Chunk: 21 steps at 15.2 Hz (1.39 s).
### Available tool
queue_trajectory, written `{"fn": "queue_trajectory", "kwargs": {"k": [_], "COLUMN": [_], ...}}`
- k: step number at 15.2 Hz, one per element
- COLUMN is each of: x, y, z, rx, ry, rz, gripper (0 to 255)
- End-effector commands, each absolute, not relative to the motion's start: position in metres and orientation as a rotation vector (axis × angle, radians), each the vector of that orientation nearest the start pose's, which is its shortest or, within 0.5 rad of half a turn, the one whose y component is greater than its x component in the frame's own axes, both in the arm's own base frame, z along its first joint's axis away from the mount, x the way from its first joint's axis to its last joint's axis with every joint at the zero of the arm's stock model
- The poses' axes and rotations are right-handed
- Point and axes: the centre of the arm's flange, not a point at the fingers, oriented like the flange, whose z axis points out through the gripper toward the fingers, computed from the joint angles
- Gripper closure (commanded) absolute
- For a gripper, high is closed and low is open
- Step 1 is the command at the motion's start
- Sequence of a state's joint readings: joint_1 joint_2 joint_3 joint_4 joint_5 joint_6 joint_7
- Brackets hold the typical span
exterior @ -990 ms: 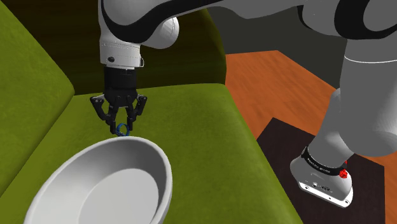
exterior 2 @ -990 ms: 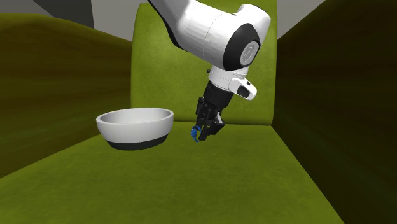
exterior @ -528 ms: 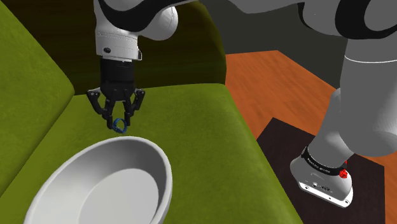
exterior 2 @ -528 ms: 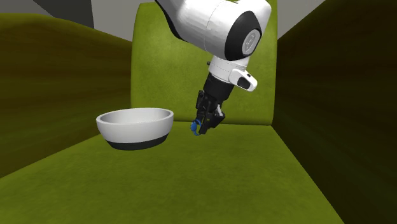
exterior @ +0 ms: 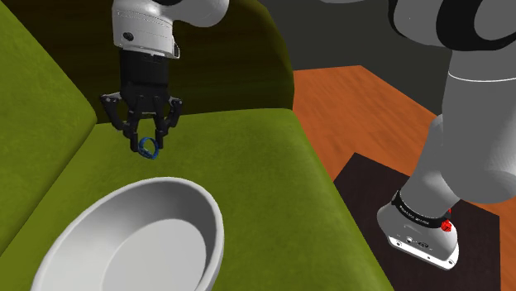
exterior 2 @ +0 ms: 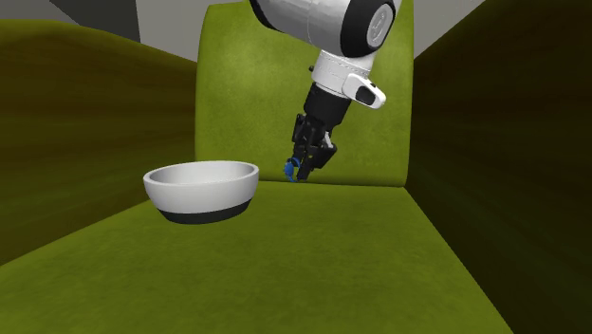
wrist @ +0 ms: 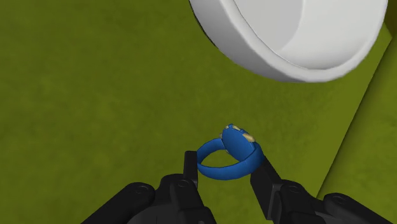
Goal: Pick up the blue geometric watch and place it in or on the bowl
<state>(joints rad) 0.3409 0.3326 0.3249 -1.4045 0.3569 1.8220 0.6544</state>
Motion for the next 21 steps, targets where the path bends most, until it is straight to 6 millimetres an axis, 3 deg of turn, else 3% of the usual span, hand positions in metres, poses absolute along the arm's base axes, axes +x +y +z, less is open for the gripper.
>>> {"fn": "queue_trajectory", "kwargs": {"k": [1, 17, 21], "x": [0.528, 0.528, 0.483], "y": [0.409, 0.409, 0.437], "z": [0.552, 0.632, 0.634], "rx": [-2.707, -2.707, -2.707], "ry": [0.113, 0.113, 0.113], "rz": [0.274, 0.274, 0.274], "gripper": [255, 255, 255]}}
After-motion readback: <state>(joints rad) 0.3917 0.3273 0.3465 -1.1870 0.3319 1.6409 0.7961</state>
